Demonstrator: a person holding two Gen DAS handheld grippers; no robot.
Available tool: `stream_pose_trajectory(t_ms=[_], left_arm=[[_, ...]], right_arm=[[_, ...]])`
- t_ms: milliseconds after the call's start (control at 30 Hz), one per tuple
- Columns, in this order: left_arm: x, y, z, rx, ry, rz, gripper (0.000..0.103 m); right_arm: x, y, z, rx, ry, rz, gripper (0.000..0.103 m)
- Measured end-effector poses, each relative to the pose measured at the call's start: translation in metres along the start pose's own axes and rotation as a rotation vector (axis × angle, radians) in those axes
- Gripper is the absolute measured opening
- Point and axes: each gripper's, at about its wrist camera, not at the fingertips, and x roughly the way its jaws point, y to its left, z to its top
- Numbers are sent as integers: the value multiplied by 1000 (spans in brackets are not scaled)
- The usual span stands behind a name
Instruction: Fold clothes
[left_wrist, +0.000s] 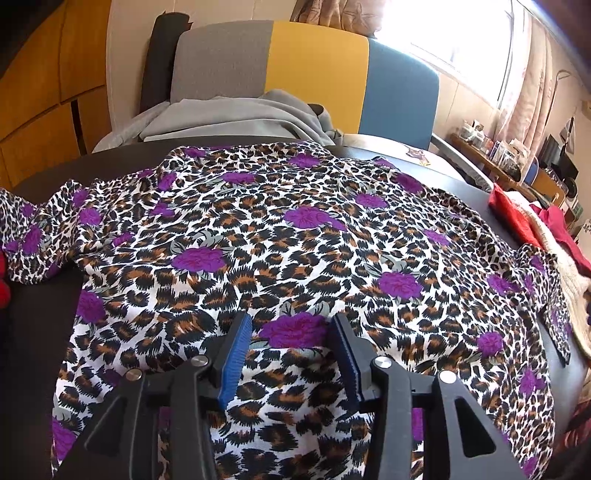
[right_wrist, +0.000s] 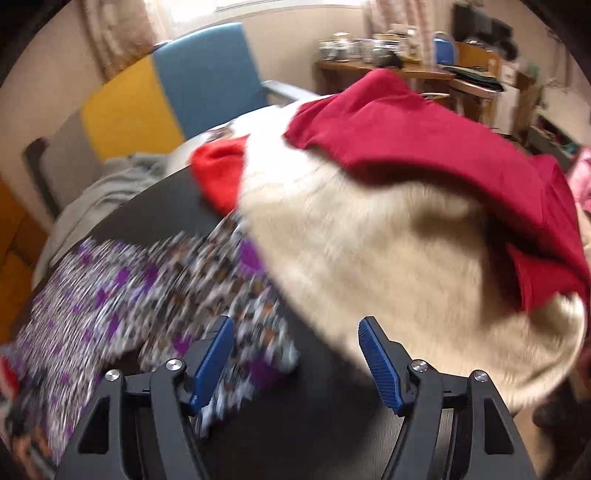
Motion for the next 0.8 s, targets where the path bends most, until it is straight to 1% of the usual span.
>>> stream_pose_trajectory(t_ms=[33,67,100,133,200,267,333,367,400,433,467,500,533,567,600,633,700,767,800], left_arm=[[0,-1,0,1,-1,2,45],[0,-1,-1,2,-1,3,45],[-1,-2,-1,3,-1,5,45],[-1,-2,-1,5,-1,7,45],[-1,-4,-1,11,-1,15,46],[-1,-3,-1,14,0,19,46],[-1,-2,0,15,0,19,46],[0,-1,-1,14,0,17,46],[0,-1,-1,12,0,15,46],[-1,0,-1,11,-1,13,46],[0,0,-1,10,-2,11,46],[0,1,-1,10,-3,9,46],[0,1,-1,8,-3,8,46],[0,2,-1,7,-3,6,46],[0,2,-1,5,-3,5,46],[0,2,-1,4,-2,4,46],[-1,2,-1,2,-3,4,46],[-1,1,-1,3,-4,5,46],[0,1,-1,4,-4,4,46]], right_arm=[[-4,12,-7,-61,-2,27,72],[-7,28,-13,-135,-5,52,75],[-9,44,-20,-210,-8,78,81],[-11,59,-27,-274,-12,90,85],[-6,85,-34,-385,-22,88,96],[9,102,-40,-479,-19,52,100],[37,116,-43,-557,27,-27,100],[47,116,-44,-560,45,-47,100],[55,113,-44,-545,58,-55,97],[58,107,-42,-502,73,-31,84],[58,100,-38,-456,91,5,64],[56,97,-34,-440,98,-3,27],[53,96,-31,-438,101,-33,6],[50,94,-27,-426,103,-38,9],[42,92,-20,-419,86,-43,9],[32,89,-12,-417,58,-54,9],[3,79,9,-374,-15,-56,9],[-26,59,30,-318,-85,-102,9],[-37,43,38,-277,-104,-133,9]])
